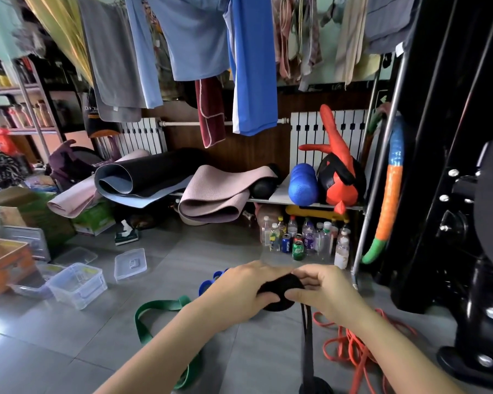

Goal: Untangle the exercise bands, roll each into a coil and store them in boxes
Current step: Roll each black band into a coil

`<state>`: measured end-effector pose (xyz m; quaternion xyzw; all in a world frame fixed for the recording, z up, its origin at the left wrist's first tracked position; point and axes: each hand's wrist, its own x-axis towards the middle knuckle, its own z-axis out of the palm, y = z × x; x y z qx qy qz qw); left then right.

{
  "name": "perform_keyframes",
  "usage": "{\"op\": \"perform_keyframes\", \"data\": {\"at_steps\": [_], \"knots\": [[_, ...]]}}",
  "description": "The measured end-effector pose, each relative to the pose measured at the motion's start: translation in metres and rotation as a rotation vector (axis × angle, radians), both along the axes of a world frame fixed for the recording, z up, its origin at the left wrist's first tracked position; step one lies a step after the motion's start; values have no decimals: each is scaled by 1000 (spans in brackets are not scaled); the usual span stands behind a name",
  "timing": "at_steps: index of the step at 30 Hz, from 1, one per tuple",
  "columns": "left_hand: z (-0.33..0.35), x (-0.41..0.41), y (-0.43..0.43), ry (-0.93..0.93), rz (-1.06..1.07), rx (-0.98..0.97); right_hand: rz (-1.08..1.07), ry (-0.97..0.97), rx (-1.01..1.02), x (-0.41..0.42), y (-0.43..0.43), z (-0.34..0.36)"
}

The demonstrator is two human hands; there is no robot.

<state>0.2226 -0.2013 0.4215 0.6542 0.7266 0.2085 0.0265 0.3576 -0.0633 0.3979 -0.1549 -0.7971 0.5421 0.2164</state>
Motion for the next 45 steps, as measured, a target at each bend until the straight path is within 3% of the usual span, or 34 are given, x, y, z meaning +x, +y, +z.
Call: {"op": "perform_keyframes", "data": {"at_steps": [3,7,11,15,18,21,25,27,29,31,36,40,45], "knots": [[-5,1,-2,-46,13,20,-20,-13,-9,3,-2,-4],[-14,5,-6,-202,91,189,-48,71,-46,6,-3,-3],[-18,9,-6,-522,221,366,-20,130,-85,10,-3,-3],[-25,18,-7,-902,230,490,-47,206,-188,10,-6,-11],[-36,27,-8,-1087,225,528,-69,217,-226,9,-10,-16],[-44,29,-14,-993,212,460,-25,142,-202,14,-12,-19],[-43,18,-25,-418,199,219,20,-28,-28,18,-15,-29],[-40,16,-26,-282,133,77,47,-65,-7,19,-19,-34],[-37,16,-27,-364,91,-15,70,-73,-28,19,-21,-37],[-37,14,-30,-628,92,-46,87,-67,-63,20,-22,-41],[-50,18,-37,-957,160,72,75,-1,-132,23,-28,-54],[-62,22,-39,-1110,221,245,24,61,-251,27,-28,-75],[-72,32,-38,-1186,263,349,-81,104,-214,26,-32,-91]]}}
